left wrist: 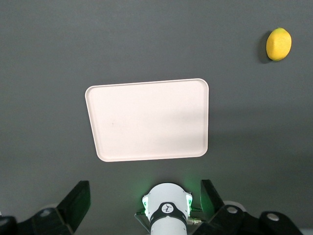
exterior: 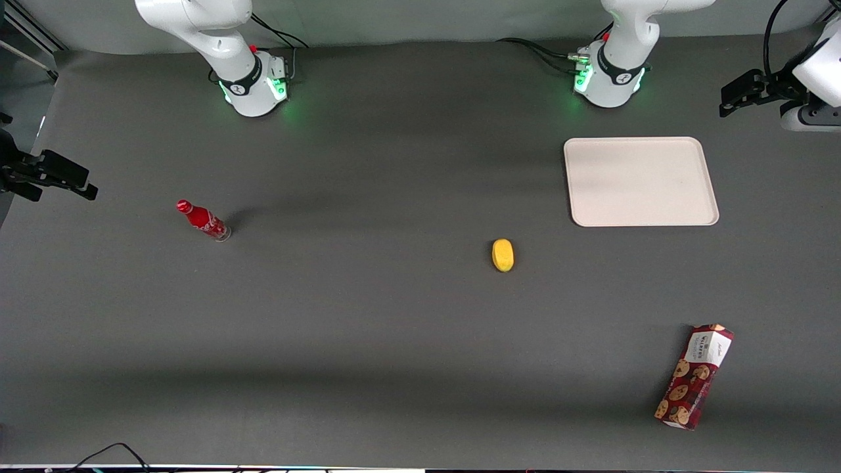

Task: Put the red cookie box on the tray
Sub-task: 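Move the left gripper down to the red plaid cookie box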

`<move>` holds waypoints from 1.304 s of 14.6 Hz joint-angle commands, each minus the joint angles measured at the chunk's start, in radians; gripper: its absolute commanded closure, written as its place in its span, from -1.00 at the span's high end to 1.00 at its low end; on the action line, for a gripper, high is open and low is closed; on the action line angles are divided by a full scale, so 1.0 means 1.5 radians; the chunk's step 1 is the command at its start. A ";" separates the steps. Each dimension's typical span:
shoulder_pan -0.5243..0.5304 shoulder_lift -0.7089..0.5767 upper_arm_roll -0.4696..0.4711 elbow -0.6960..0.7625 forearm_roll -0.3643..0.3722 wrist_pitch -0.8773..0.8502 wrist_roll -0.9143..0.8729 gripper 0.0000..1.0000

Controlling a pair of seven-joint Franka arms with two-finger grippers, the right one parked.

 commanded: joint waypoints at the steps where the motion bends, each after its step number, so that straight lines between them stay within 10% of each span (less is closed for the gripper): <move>1: -0.002 0.002 0.007 0.014 0.000 -0.010 0.000 1.00; 7: 0.000 0.063 0.038 0.086 -0.001 0.004 0.000 1.00; 13: 0.004 0.359 0.056 0.346 -0.003 0.053 0.081 1.00; 19: 0.016 0.583 0.062 0.358 -0.004 0.313 0.233 1.00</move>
